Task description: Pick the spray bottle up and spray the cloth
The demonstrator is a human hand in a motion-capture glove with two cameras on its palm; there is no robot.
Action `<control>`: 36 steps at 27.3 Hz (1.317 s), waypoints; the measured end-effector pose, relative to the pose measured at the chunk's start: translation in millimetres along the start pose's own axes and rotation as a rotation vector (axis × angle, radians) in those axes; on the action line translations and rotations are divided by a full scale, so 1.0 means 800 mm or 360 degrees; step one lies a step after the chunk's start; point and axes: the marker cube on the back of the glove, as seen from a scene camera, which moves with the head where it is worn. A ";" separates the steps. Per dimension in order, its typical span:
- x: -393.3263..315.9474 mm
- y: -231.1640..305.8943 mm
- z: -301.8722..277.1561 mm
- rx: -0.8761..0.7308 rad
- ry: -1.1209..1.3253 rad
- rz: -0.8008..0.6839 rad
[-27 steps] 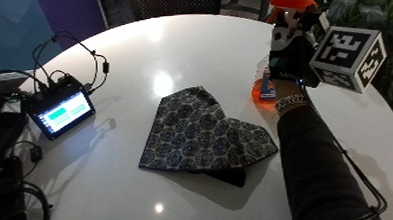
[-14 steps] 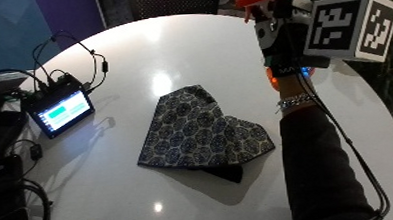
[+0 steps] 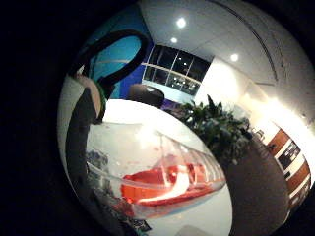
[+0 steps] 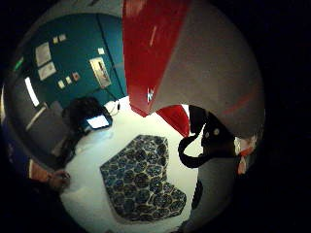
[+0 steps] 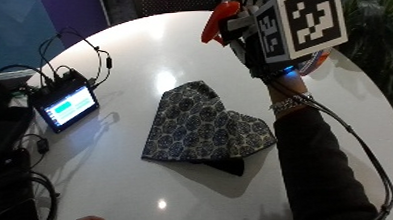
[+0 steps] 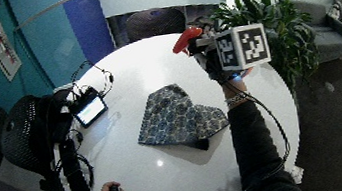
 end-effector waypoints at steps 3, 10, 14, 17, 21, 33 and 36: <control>-0.007 0.006 0.006 -0.0032 0.0079 -0.0074; -0.024 0.020 0.038 -0.0088 0.0278 -0.0373; -0.041 0.036 0.049 -0.0163 0.0366 -0.0542; -0.059 0.053 0.057 -0.0229 0.0392 -0.0659; -0.088 0.072 0.068 -0.0269 0.0373 -0.0824; -0.127 0.090 0.089 -0.0390 0.0470 -0.1126; -0.132 0.093 0.092 -0.0390 0.0458 -0.1147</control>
